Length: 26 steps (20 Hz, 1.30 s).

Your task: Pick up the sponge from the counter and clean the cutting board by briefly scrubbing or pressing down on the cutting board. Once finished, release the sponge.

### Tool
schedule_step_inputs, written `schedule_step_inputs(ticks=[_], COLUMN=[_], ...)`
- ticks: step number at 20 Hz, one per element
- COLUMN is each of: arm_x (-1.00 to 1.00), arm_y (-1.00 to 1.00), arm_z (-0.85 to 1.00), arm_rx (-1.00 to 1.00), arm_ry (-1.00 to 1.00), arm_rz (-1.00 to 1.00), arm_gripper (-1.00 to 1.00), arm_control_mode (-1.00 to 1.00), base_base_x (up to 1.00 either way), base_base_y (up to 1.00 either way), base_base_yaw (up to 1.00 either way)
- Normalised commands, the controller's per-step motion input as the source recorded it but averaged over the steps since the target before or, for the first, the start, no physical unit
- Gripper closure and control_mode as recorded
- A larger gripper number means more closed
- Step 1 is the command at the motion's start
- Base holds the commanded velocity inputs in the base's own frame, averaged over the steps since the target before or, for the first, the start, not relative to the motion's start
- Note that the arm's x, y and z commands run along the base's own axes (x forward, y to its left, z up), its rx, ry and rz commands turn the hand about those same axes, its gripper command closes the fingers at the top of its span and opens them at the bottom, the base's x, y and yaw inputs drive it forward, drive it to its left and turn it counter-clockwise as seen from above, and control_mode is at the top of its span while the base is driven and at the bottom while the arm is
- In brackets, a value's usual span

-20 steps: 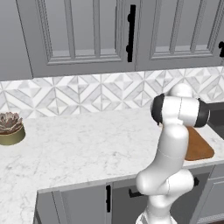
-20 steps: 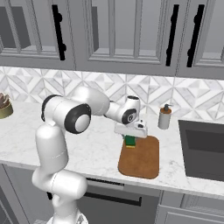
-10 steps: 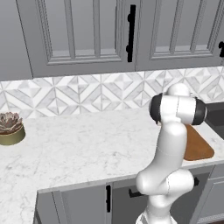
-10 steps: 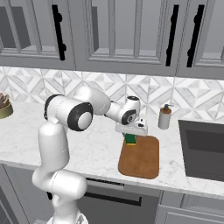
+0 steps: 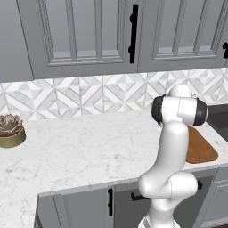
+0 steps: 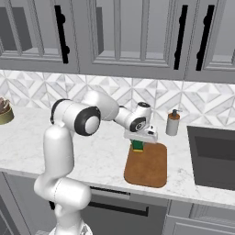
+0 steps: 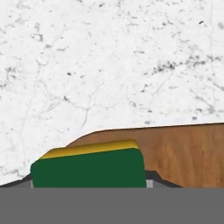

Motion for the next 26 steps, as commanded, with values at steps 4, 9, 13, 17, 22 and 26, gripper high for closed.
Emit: schedule_step_inputs(ticks=[4, 9, 13, 17, 22, 26], arm_x=[0.00, 0.00, 0.00, 0.00, -0.01, -0.11], arm_y=[-0.31, -0.49, -0.65, -0.68, -0.79, -0.80], arm_z=[-0.36, -0.32, -0.26, -0.39, -0.44, -0.53], arm_rx=[0.00, 0.00, 0.00, 0.00, 0.00, 0.00], arm_ry=[-0.02, -0.07, -0.12, -0.09, -0.03, 0.00], arm_rz=[0.00, 0.00, 0.00, 0.00, 0.00, 0.00], arm_gripper=[1.00, 1.00, 1.00, 1.00, 1.00, 1.00], arm_control_mode=[-1.00, -1.00, -1.00, -1.00, -1.00, -1.00], base_base_x=[0.00, 0.00, 0.00, 0.00, 0.00, 0.00], base_base_y=[0.00, 0.00, 0.00, 0.00, 0.00, 0.00], base_base_yaw=[0.00, 0.00, 0.00, 0.00, 0.00, 0.00])
